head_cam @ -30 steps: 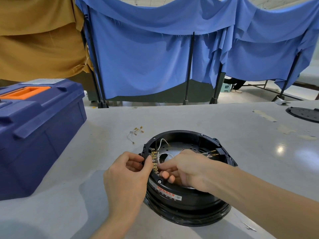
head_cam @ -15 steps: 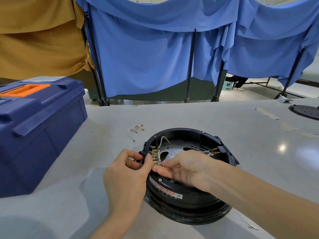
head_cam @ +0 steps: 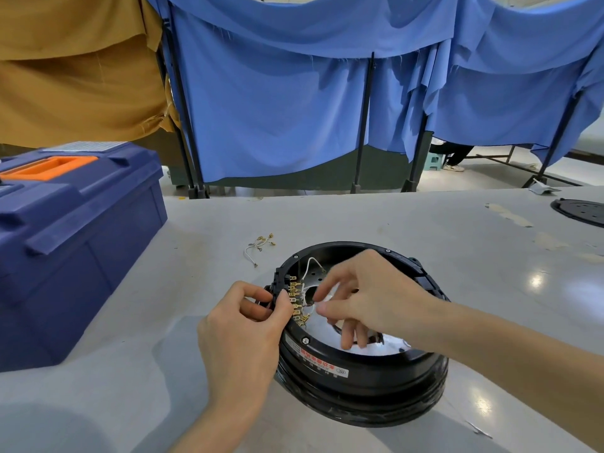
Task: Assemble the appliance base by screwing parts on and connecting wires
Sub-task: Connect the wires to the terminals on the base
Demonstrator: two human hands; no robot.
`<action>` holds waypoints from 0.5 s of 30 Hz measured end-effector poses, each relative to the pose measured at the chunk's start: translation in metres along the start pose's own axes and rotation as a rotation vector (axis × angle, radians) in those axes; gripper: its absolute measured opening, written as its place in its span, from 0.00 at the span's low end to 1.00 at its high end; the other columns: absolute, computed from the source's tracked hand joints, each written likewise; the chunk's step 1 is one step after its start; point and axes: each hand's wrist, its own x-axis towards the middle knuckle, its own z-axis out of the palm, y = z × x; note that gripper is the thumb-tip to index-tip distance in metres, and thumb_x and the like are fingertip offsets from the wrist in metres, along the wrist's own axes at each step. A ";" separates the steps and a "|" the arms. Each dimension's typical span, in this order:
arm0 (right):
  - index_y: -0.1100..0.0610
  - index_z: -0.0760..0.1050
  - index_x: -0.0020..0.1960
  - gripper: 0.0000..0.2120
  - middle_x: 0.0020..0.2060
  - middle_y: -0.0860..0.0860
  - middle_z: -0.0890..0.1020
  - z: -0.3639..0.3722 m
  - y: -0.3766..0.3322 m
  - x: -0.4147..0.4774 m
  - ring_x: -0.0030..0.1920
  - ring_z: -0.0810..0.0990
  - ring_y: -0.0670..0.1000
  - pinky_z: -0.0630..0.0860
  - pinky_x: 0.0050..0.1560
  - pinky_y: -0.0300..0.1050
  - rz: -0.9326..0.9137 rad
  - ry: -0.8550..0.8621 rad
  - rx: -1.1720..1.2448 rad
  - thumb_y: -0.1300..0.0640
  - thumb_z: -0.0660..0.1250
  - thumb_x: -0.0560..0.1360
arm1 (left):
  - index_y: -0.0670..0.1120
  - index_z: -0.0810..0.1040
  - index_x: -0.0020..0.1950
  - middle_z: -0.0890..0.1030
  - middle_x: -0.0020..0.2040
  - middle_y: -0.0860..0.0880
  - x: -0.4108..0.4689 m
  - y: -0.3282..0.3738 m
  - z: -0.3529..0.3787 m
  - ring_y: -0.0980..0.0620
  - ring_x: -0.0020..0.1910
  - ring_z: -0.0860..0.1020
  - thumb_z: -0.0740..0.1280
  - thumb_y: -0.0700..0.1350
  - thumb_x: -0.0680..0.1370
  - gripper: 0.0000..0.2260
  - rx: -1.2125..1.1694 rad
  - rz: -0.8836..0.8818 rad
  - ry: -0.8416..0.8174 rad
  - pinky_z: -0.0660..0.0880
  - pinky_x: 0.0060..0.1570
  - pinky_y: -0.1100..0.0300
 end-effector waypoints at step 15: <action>0.55 0.84 0.43 0.02 0.42 0.44 0.75 0.014 0.025 0.034 0.44 0.64 0.46 0.62 0.44 0.30 -0.481 0.054 -0.551 0.61 0.74 0.73 | 0.50 0.75 0.30 0.79 0.29 0.60 0.000 0.000 0.002 0.59 0.30 0.77 0.78 0.51 0.67 0.13 0.011 -0.011 0.021 0.71 0.31 0.61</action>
